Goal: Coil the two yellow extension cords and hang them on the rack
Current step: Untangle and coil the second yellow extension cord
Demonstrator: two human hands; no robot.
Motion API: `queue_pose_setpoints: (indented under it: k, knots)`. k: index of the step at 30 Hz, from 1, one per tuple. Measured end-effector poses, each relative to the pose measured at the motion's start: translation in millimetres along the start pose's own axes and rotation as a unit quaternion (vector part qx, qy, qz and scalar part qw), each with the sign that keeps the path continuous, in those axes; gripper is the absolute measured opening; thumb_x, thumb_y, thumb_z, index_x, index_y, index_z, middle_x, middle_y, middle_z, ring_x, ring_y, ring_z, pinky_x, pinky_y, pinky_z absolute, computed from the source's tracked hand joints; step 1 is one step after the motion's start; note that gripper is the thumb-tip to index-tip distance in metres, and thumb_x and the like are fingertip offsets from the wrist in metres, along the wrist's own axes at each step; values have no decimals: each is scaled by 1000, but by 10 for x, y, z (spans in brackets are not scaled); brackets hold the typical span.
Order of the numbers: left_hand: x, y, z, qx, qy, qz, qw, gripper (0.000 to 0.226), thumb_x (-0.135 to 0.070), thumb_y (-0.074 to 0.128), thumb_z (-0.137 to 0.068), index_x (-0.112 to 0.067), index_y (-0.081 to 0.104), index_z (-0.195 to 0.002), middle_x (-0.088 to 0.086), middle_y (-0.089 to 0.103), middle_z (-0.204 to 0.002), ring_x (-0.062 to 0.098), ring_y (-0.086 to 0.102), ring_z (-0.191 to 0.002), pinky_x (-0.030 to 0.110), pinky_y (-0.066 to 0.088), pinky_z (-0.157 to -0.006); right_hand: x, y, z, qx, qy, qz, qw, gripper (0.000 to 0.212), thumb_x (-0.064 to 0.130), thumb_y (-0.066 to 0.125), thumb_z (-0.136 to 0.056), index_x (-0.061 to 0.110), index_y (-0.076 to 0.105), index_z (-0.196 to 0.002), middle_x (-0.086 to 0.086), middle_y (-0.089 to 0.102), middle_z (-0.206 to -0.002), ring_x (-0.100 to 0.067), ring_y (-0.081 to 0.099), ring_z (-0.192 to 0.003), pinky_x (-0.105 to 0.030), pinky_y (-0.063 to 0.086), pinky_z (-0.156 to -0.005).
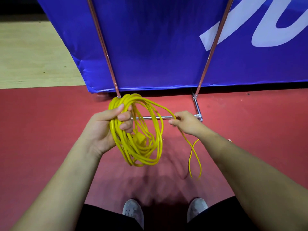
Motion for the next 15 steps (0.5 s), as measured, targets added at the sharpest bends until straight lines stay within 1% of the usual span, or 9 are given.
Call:
queue_pose_setpoints:
  k: [2,3,5,7,9,10,12,13,15]
  knots:
    - [-68,-33,1,51,19,68,996,16,-19,58,-91,-4,58,-98,-2,54,-67,13,52,-56,26,46,-59,-218,98,8,21,75,38,996,24,17,67,-89,10,60,-67,-4,49,-60,-9,39,-51,-23,30,-49]
    - [-85,-44,-8,44,38,75,995,18,-19,58,-91,-5,59,-100,-2,55,-69,12,53,-58,25,46,-60,-302,140,27,28,117,24,992,25,16,67,-89,11,57,-66,-5,49,-60,-10,40,-51,-24,30,-49]
    - [-91,-51,-41,-18,82,29,996,25,-22,65,-83,-6,64,-102,-5,54,-69,9,52,-57,22,46,-58,-343,218,84,38,163,-111,980,19,9,64,-91,11,54,-75,-8,56,-64,-11,50,-50,-22,39,-49]
    - [-74,-46,-82,-63,93,-24,993,38,-27,70,-75,-6,65,-107,-6,53,-69,8,51,-57,20,45,-57,-221,252,112,52,158,-200,966,14,6,61,-93,10,49,-86,-12,60,-66,-16,55,-49,-21,44,-45]
    - [-55,-85,-129,-87,76,-66,991,47,-30,75,-72,-7,62,-110,-6,54,-72,9,52,-59,21,46,-59,-48,244,99,61,138,-134,979,17,10,62,-93,13,46,-87,-7,60,-60,-16,47,-43,-18,35,-40]
    - [-49,-107,-141,-95,68,-82,990,48,-30,77,-71,-7,61,-110,-5,55,-74,10,53,-61,22,47,-60,58,211,105,73,114,-50,989,16,13,63,-92,13,49,-85,-4,58,-58,-15,45,-43,-17,32,-40]
    - [-44,-128,-134,-115,67,-109,985,41,-26,77,-72,-8,61,-105,-3,56,-76,12,56,-63,24,49,-60,286,101,157,135,58,98,984,12,15,67,-89,9,61,-81,0,56,-55,-13,47,-48,-20,35,-47]
    - [-40,-137,-124,-128,68,-124,982,33,-23,75,-74,-8,60,-100,-1,58,-75,13,60,-65,25,52,-61,411,39,210,183,37,129,974,11,15,67,-88,6,66,-82,0,55,-55,-14,47,-50,-22,37,-52]
    - [-11,-117,-84,-162,53,-147,974,18,-18,64,-78,-6,58,-90,6,67,-78,21,70,-75,29,58,-67,691,-91,345,281,12,105,954,9,14,68,-86,6,71,-83,-2,53,-54,-16,44,-53,-26,35,-54]
Point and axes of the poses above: each hand's wrist, its own z-axis away from the middle knuckle, its own y-axis out of the palm, x = y × z, the point moved 1 cm from there along -z, towards the middle knuckle
